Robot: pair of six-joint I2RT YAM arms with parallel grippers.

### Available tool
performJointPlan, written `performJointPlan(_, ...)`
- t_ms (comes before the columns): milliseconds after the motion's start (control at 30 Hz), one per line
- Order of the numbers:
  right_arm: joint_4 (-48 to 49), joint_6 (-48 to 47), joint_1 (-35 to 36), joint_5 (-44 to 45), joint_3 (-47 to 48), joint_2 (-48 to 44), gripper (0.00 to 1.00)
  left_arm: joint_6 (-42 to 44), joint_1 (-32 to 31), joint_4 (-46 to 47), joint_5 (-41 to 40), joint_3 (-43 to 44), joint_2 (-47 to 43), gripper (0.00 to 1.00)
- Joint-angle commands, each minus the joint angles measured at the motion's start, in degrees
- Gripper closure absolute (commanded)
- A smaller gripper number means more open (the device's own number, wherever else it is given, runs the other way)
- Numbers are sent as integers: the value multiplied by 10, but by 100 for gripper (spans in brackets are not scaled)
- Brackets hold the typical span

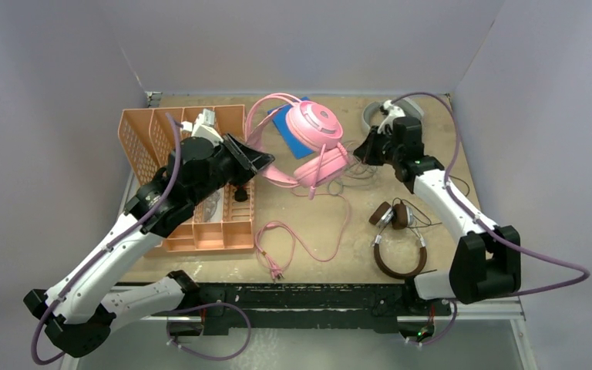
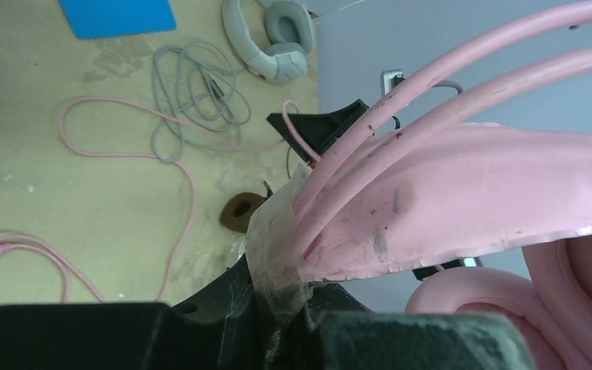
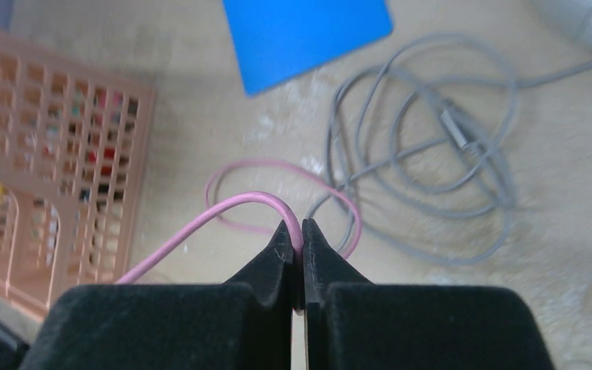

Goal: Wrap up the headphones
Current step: Wrap the headphones cable around the headphones.

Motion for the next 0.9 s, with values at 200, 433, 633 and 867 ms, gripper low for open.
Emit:
performJointPlan(200,225,34,-60,-69,81,98,100,-76,3,80,100,44,0,100)
performJointPlan(433,332,69,47,-140,128,213,100,-134,3,260,193,2,22,100)
performJointPlan(633,527,169,116,-173,91,256,100,-153,3,353,178,-17,41,100)
performJointPlan(867,786,269,179,-204,15,274,100,-204,5,489,128,-55,66,100)
